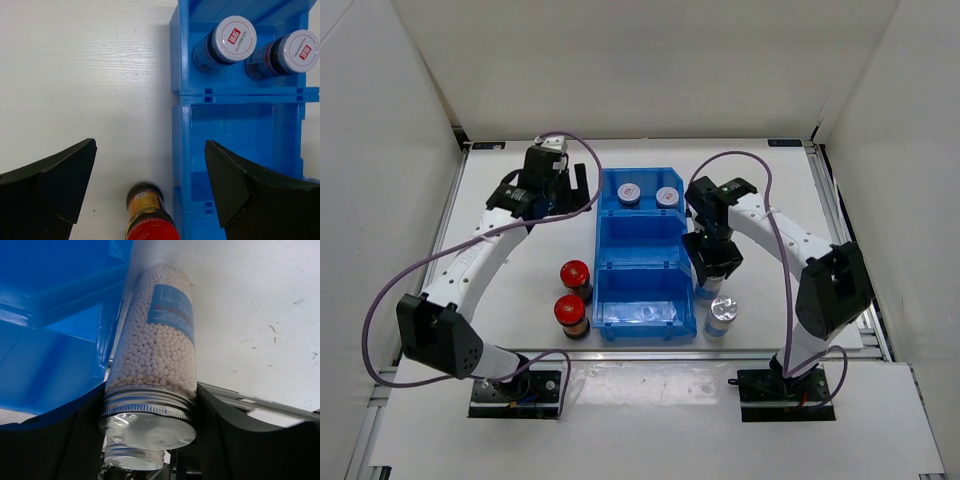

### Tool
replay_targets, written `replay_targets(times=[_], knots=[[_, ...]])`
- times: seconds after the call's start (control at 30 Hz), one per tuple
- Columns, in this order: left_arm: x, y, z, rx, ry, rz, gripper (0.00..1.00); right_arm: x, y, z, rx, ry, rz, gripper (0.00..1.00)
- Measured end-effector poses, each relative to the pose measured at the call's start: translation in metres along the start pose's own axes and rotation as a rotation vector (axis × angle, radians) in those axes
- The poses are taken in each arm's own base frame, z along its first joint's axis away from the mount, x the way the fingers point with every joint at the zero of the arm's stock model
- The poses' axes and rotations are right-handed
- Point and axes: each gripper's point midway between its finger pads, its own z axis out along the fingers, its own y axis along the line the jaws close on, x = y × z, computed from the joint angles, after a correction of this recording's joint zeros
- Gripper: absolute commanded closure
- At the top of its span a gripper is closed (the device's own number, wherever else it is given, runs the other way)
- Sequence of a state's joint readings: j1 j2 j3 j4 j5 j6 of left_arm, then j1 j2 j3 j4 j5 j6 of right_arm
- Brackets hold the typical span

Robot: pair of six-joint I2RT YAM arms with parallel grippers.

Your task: Organize the condiment bottles

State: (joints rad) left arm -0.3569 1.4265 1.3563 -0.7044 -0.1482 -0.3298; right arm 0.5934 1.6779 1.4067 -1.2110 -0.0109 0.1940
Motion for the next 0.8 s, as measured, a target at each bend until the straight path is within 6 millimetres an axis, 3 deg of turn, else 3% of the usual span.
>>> replay_targets(times=[0.07, 0.2, 0.33, 0.47, 0.57, 0.67, 0.8], knots=[[0.000, 0.001, -0.007, 0.000, -0.015, 0.005, 0.00, -0.002, 0.001, -0.001, 0.001, 0.009, 0.001, 0.72], [-0.002, 0.006, -0.021, -0.006, -0.050, 0.008, 0.00, -0.014, -0.002, -0.006, 0.059, -0.001, 0.011, 0.90], [-0.003, 0.011, -0.025, -0.026, -0.066, 0.009, 0.00, -0.044, -0.005, -0.036, 0.127, -0.108, 0.023, 0.94], [0.003, 0.014, -0.023, -0.040, -0.052, 0.013, 0.00, -0.079, 0.005, -0.083, 0.111, -0.289, 0.020, 0.94], [0.005, 0.015, -0.022, -0.043, -0.046, 0.014, 0.00, -0.094, 0.017, -0.102, 0.092, -0.361, -0.012, 0.94], [0.005, 0.016, -0.022, -0.050, -0.049, 0.014, 0.00, -0.104, 0.033, -0.094, 0.084, -0.338, -0.065, 0.94], [0.006, 0.019, -0.021, -0.064, -0.049, 0.015, 0.00, -0.118, 0.050, -0.056, 0.085, -0.245, -0.122, 0.92]])
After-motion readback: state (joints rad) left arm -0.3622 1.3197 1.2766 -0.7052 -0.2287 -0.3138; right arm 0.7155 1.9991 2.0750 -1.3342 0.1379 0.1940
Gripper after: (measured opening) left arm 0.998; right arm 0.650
